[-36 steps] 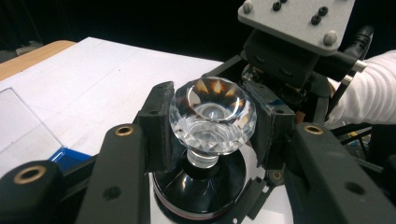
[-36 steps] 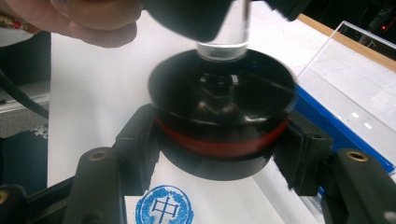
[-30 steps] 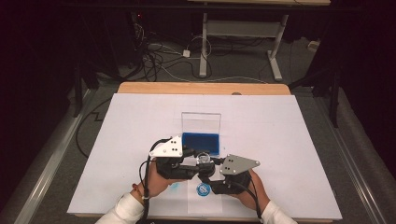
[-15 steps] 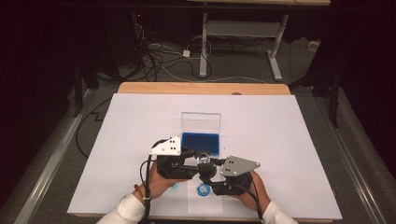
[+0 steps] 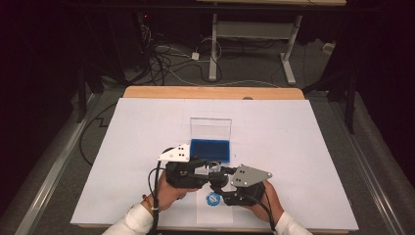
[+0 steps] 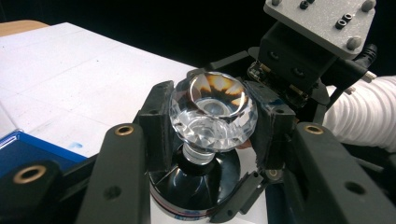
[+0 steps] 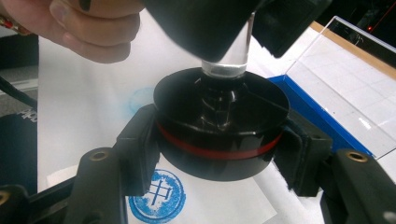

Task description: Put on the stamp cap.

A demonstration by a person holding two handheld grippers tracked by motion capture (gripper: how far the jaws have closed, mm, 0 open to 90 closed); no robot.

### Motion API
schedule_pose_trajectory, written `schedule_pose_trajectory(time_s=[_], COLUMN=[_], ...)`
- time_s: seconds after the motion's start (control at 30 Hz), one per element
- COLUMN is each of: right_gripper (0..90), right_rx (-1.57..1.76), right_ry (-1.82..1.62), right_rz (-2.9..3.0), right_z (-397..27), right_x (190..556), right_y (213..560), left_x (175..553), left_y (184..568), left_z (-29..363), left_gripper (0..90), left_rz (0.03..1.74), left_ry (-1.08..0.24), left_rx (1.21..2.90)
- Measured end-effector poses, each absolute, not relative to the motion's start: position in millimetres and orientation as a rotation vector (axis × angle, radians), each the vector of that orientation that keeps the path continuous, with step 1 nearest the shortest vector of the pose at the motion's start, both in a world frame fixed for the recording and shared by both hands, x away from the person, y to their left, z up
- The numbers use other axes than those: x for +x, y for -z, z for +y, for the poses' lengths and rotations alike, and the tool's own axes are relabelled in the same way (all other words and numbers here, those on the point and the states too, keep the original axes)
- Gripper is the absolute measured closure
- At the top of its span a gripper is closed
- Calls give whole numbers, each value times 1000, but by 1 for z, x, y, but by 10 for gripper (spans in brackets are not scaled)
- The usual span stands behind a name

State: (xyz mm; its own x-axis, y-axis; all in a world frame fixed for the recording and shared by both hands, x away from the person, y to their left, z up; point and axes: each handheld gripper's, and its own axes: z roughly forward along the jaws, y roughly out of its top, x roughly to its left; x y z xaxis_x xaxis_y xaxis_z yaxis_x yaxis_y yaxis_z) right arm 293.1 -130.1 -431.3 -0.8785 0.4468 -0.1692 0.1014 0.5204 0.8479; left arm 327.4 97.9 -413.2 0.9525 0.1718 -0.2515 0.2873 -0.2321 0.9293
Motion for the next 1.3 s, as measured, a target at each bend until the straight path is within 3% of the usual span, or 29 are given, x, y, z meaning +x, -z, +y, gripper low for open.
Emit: schedule_pose_trajectory(time_s=[0.37, 0.93, 1.3], right_gripper=[389, 390, 390], right_rx=[446, 505, 496], right_ry=[-1296, -1322, -1319], right_rz=[2383, 2401, 2405], right_z=[-129, -132, -132], right_x=[290, 291, 292], right_y=[433, 435, 435], left_x=[315, 322, 322], left_y=[409, 418, 417], left_z=[88, 89, 87], left_gripper=[543, 546, 547], left_rz=[281, 334, 328], left_ry=[-23, 85, 80], left_rx=[1880, 1830, 1847])
